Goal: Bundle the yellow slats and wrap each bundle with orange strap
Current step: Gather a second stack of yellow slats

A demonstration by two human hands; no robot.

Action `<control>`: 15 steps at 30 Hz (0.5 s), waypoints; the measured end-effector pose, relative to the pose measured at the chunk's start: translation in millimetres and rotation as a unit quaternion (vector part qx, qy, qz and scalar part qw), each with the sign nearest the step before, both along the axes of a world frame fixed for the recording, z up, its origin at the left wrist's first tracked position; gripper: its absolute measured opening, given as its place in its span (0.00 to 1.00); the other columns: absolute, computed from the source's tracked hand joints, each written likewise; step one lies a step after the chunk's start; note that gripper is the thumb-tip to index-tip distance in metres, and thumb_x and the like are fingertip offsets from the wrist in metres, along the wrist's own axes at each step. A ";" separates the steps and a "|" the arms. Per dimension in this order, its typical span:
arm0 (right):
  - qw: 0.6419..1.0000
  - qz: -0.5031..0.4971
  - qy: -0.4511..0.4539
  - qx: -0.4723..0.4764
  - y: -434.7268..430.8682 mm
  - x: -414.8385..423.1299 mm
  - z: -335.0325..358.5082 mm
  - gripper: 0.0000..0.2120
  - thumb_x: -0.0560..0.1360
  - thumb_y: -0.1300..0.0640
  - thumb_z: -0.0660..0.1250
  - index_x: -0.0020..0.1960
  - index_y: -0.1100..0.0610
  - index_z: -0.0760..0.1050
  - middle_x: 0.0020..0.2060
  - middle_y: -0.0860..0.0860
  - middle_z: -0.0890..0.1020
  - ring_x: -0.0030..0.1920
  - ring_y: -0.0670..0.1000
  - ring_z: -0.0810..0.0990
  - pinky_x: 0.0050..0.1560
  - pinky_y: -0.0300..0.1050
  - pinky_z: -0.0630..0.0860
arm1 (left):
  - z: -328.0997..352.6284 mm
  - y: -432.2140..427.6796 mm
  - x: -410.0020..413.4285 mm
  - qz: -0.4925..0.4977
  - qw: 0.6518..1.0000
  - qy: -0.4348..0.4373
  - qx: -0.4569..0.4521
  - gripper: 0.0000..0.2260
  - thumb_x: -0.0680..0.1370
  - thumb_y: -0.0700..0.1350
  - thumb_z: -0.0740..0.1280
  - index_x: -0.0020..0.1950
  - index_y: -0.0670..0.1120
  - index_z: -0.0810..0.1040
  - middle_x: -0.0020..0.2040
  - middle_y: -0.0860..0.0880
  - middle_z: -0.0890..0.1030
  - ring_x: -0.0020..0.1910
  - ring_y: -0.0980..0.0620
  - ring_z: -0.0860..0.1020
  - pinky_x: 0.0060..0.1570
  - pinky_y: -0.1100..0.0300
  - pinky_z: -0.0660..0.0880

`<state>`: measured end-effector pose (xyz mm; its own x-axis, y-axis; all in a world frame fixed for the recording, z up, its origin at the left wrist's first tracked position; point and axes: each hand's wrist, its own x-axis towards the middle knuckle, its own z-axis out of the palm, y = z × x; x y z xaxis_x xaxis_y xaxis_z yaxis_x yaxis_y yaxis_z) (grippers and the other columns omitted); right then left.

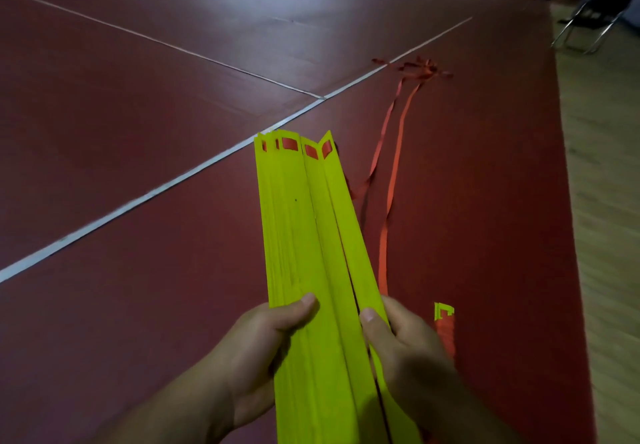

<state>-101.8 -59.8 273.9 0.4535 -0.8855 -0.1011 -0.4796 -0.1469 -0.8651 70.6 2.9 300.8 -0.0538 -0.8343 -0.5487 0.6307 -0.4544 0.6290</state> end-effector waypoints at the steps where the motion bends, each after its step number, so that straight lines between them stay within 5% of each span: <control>1: 1.000 0.004 -0.003 0.000 0.6 0.6 0.0 0.17 0.76 0.40 0.55 0.55 0.42 0.79 0.43 0.36 0.83 0.43 0.38 0.80 0.48 0.36 0.74 | 0.1 0.4 -0.6 0.007 1.000 -0.003 -0.003 0.14 0.77 0.44 0.63 0.50 0.39 0.86 0.54 0.35 0.84 0.50 0.38 0.85 0.44 0.46 0.83; 7: 1.000 0.026 -0.007 -0.016 4.9 4.6 -2.6 0.17 0.73 0.37 0.53 0.59 0.29 0.71 0.44 0.45 0.85 0.43 0.43 0.82 0.50 0.46 0.77 | -2.0 -1.5 0.4 0.041 0.999 -0.006 0.016 0.18 0.75 0.49 0.67 0.57 0.37 0.83 0.55 0.33 0.83 0.53 0.34 0.83 0.57 0.40 0.76; 12: 0.997 0.004 0.036 -0.068 12.4 8.0 -8.3 0.21 0.70 0.35 0.52 0.61 0.29 0.70 0.41 0.51 0.84 0.42 0.47 0.81 0.42 0.35 0.72 | 1.2 -2.7 -2.1 0.040 0.998 -0.035 0.017 0.15 0.78 0.45 0.66 0.58 0.36 0.82 0.52 0.35 0.84 0.49 0.37 0.85 0.40 0.50 0.82; 15: 0.996 -0.025 0.012 -0.080 12.5 8.2 -5.6 0.20 0.68 0.36 0.53 0.59 0.25 0.64 0.36 0.52 0.84 0.36 0.48 0.82 0.41 0.44 0.78 | 1.2 -5.4 0.6 0.042 0.999 -0.022 0.024 0.19 0.75 0.45 0.67 0.60 0.35 0.81 0.54 0.31 0.83 0.53 0.32 0.83 0.50 0.44 0.79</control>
<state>-93.6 -47.3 268.3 0.4084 -0.9123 0.0321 -0.5100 -0.2572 -0.8208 71.2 -2.5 302.1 0.0404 -0.8075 -0.5885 0.6402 -0.4313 0.6357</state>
